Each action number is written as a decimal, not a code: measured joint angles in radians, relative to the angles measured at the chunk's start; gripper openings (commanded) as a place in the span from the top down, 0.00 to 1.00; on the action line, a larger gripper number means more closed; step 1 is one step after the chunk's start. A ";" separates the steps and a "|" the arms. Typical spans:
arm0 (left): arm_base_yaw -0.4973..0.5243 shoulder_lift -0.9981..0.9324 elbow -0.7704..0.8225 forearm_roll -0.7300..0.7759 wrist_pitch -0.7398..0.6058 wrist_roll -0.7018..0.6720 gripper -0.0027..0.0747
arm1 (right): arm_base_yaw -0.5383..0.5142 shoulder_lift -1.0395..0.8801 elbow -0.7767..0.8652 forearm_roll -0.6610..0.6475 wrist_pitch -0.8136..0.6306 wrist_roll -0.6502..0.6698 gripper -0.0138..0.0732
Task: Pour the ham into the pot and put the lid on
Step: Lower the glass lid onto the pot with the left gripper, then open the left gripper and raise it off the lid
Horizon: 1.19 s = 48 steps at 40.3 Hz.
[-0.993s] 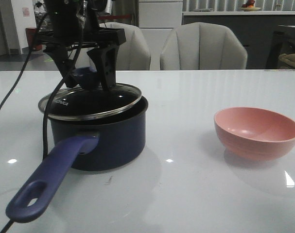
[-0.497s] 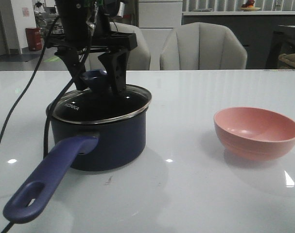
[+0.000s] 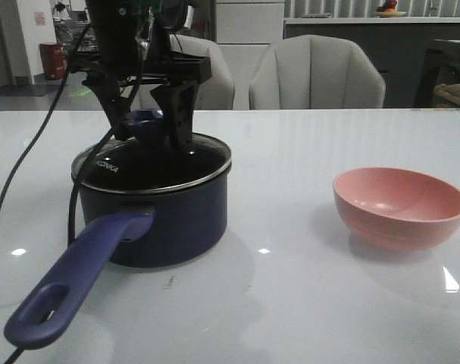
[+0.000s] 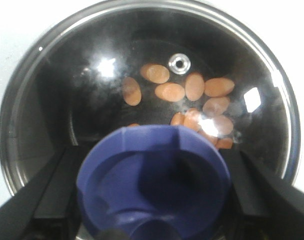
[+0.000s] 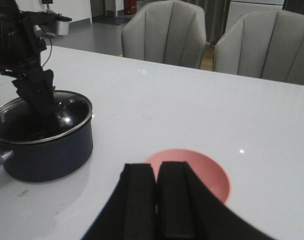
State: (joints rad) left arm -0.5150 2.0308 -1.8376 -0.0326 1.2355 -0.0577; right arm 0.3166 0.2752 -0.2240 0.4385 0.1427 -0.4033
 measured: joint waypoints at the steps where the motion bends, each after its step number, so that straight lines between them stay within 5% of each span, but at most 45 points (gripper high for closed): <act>1: 0.000 0.000 0.000 0.000 0.000 0.000 0.51 | 0.000 0.000 0.000 0.000 0.000 0.000 0.67; 14: 0.000 0.000 0.000 -0.013 0.002 0.000 0.18 | 0.000 0.000 0.000 0.000 0.000 0.000 0.67; 31: 0.000 -0.024 -0.010 -0.027 0.002 -0.002 0.18 | 0.000 0.000 0.000 0.000 0.000 0.000 0.67; 48: -0.003 -0.326 0.086 0.040 0.006 -0.002 0.18 | 0.000 0.000 0.000 0.000 0.000 0.000 0.67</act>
State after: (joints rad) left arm -0.5177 1.7049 -1.7518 0.0070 1.2410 -0.0597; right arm 0.3166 0.2752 -0.2240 0.4385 0.1427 -0.4033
